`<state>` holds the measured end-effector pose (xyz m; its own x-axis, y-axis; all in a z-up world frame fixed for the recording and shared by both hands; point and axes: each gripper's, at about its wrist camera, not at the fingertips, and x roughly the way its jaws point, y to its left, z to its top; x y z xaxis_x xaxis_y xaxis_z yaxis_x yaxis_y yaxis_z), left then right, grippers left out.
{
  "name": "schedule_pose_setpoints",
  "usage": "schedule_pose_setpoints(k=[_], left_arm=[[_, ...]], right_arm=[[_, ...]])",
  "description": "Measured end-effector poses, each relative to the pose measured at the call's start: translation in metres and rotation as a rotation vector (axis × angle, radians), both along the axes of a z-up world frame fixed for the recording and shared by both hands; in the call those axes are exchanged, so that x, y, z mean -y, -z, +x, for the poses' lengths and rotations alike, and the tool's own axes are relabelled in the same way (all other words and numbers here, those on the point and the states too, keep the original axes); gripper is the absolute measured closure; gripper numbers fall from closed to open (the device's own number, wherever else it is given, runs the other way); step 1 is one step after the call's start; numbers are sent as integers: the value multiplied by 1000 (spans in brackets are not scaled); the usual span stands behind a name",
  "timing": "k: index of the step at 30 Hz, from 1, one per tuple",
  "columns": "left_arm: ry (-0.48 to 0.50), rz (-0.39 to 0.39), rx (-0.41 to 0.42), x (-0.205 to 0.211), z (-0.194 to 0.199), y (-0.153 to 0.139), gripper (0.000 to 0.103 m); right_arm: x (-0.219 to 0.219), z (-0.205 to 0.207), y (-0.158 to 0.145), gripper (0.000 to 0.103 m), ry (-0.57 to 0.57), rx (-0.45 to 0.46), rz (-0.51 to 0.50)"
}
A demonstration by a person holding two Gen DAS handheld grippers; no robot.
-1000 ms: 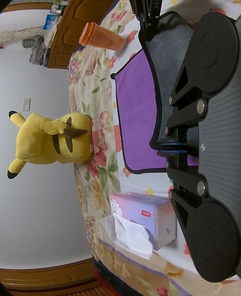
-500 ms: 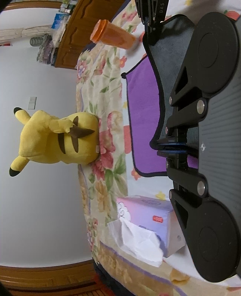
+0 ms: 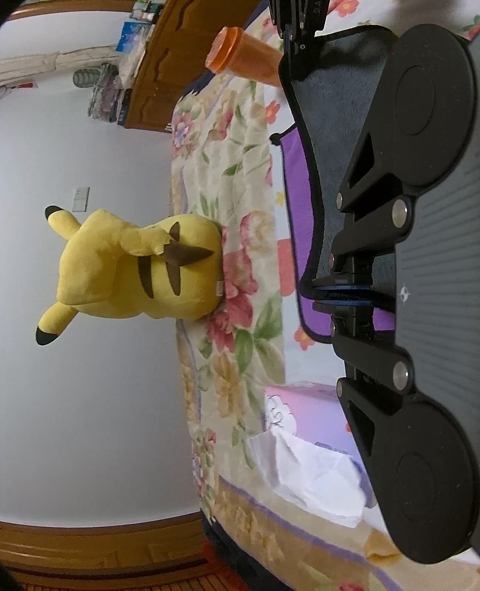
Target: Fold towel
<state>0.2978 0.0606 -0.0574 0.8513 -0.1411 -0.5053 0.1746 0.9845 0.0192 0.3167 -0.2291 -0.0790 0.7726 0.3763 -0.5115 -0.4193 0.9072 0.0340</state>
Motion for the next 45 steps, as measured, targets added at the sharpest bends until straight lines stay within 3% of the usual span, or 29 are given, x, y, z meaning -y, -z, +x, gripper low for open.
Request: schedule_pose_setpoints(k=[13, 24, 37, 42, 45], left_arm=[[-37, -28, 66, 7, 33, -9, 95], [-83, 3, 85, 10, 69, 1, 95], [-101, 57, 25, 12, 97, 48, 95], [-90, 59, 10, 14, 98, 53, 94], [-88, 55, -2, 15, 97, 52, 94]], right_arm=[[-3, 25, -5, 99, 34, 69, -90], [-15, 60, -1, 99, 71, 119, -113], [-28, 85, 42, 98, 107, 55, -131], [-28, 82, 50, 98, 111, 39, -154], [-24, 80, 49, 91, 121, 26, -149]])
